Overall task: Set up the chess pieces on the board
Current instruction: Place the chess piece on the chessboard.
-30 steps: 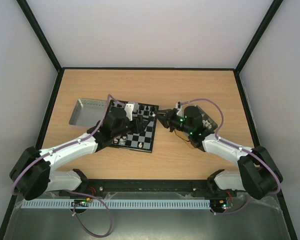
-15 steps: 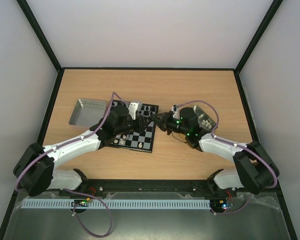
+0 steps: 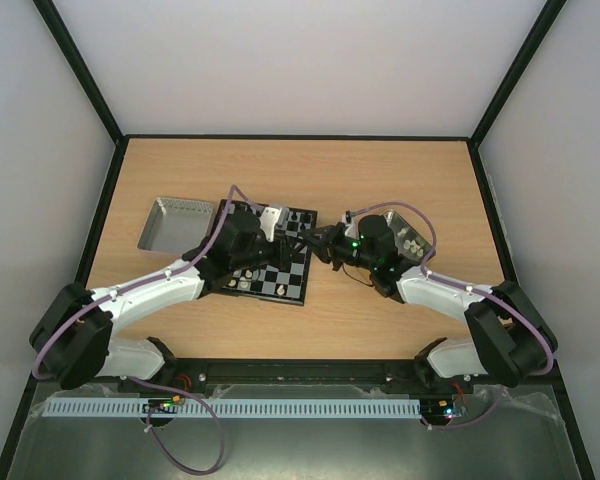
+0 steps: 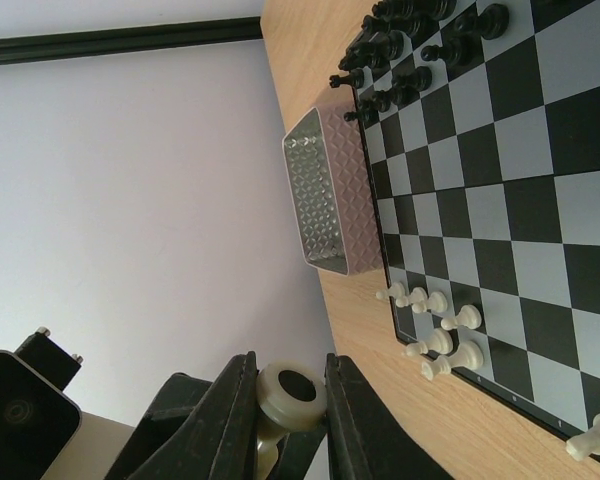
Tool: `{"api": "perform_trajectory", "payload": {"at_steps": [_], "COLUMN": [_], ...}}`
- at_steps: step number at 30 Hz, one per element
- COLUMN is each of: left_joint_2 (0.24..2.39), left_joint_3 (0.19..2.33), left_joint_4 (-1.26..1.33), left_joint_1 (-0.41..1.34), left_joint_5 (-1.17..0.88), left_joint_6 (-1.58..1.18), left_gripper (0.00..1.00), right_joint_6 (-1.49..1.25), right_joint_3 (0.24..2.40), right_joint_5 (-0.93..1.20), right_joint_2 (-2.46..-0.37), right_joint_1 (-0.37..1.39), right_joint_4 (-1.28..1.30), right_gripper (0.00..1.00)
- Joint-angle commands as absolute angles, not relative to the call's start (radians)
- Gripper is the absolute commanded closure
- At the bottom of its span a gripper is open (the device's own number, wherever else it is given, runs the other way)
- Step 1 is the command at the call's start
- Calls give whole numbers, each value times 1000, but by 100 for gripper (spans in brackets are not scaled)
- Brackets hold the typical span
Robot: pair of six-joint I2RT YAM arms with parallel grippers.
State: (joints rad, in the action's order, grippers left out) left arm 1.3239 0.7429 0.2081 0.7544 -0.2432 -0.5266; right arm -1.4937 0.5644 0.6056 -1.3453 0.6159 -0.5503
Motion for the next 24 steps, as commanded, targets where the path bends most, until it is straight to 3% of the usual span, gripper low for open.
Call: {"api": "perform_trajectory", "payload": {"at_steps": [1, 8, 14, 19, 24], "left_joint_2": [1336, 1330, 1323, 1318, 1321], "left_joint_3": [771, 784, 796, 795, 817], "left_joint_4": [217, 223, 197, 185, 124], "left_joint_1": [765, 772, 791, 804, 810], "left_joint_5": [-230, -182, -136, -108, -84], "left_joint_6": [-471, -396, -287, -253, -272], "left_gripper": [71, 77, 93, 98, 98], "right_joint_6": [-1499, -1442, -1430, -1424, -1393], "right_joint_3": [584, 619, 635, 640, 646], "right_joint_5": [662, 700, 716, 718, 688], "right_joint_2": [-1352, -1376, -1398, -1404, -1394], "right_joint_1": [632, 645, 653, 653, 653], "right_joint_4": [-576, -503, -491, -486, -454], "right_gripper": [84, 84, 84, 83, 69]}}
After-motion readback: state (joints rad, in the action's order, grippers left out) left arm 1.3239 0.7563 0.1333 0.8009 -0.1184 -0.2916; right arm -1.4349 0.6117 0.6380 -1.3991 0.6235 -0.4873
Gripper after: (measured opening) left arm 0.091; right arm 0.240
